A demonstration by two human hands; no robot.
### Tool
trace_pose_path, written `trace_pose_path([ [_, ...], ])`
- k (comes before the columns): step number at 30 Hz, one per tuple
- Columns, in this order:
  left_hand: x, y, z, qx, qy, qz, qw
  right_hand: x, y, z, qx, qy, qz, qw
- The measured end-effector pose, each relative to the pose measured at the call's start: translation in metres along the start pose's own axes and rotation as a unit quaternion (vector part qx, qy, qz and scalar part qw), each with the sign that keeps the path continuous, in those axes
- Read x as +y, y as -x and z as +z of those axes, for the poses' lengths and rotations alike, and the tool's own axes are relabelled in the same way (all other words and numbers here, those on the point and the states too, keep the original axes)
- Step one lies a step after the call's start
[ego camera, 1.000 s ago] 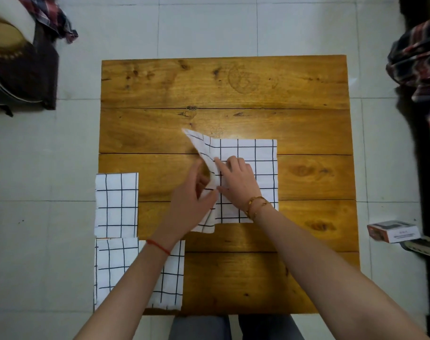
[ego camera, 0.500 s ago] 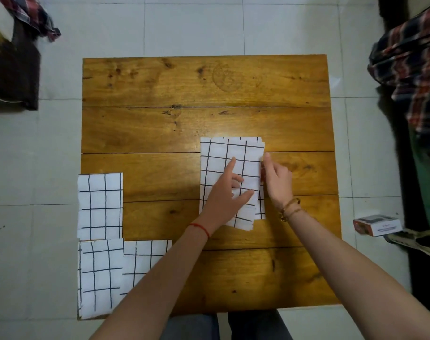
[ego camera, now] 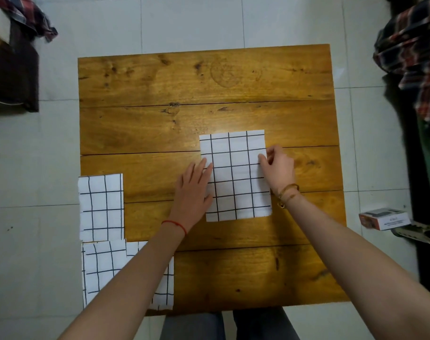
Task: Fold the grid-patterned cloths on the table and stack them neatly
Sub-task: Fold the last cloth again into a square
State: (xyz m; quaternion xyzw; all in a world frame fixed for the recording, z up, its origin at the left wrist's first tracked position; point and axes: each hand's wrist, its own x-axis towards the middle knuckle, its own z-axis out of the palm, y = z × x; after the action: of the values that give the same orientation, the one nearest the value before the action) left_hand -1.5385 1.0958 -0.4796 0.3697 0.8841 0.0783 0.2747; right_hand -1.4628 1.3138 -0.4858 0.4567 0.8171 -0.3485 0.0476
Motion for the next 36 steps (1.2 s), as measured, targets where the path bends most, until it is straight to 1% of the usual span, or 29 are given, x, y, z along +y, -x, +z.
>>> trace_pose_path([
  [2,0.001,-0.002,0.001,-0.007,-0.014,0.0,1.0,-0.002,0.003,0.001,0.049,0.049,-0.041,0.997],
  [4,0.002,-0.006,-0.001,0.004,-0.022,0.0,1.0,-0.007,0.006,0.006,0.104,0.145,-0.116,0.977],
  [5,0.003,-0.01,-0.004,0.014,-0.026,-0.002,1.0,-0.011,0.006,0.008,0.112,0.185,-0.153,0.964],
  [6,0.003,-0.015,-0.006,0.024,-0.03,-0.006,0.999,-0.016,0.006,0.012,0.102,0.21,-0.186,0.954],
  [9,0.001,-0.033,-0.013,0.042,-0.045,-0.027,0.998,-0.034,0.002,0.026,0.031,0.235,-0.274,0.932],
  [12,-0.001,-0.047,-0.017,0.037,-0.072,-0.041,0.996,-0.053,-0.003,0.04,-0.031,0.26,-0.323,0.909],
  [15,-0.004,-0.056,-0.017,0.015,-0.086,-0.046,0.995,-0.066,-0.006,0.051,-0.087,0.297,-0.325,0.894],
  [17,-0.006,-0.059,-0.016,0.004,-0.086,-0.046,0.995,-0.069,-0.006,0.056,-0.108,0.324,-0.326,0.882],
  [20,-0.007,-0.059,-0.015,-0.014,-0.091,-0.044,0.995,-0.065,-0.004,0.06,-0.117,0.355,-0.324,0.869],
  [24,-0.008,-0.06,-0.017,-0.029,-0.092,-0.04,0.995,-0.056,-0.005,0.057,-0.105,0.377,-0.325,0.861],
  [27,-0.009,-0.06,-0.016,-0.03,-0.087,-0.041,0.995,-0.044,-0.007,0.047,-0.096,0.379,-0.301,0.87],
  [34,-0.01,-0.06,-0.018,-0.036,-0.083,-0.036,0.995,0.002,-0.012,0.007,-0.034,0.351,-0.177,0.919],
  [36,-0.011,-0.06,-0.017,-0.035,-0.089,-0.036,0.995,0.004,-0.014,0.003,-0.027,0.343,-0.166,0.924],
])
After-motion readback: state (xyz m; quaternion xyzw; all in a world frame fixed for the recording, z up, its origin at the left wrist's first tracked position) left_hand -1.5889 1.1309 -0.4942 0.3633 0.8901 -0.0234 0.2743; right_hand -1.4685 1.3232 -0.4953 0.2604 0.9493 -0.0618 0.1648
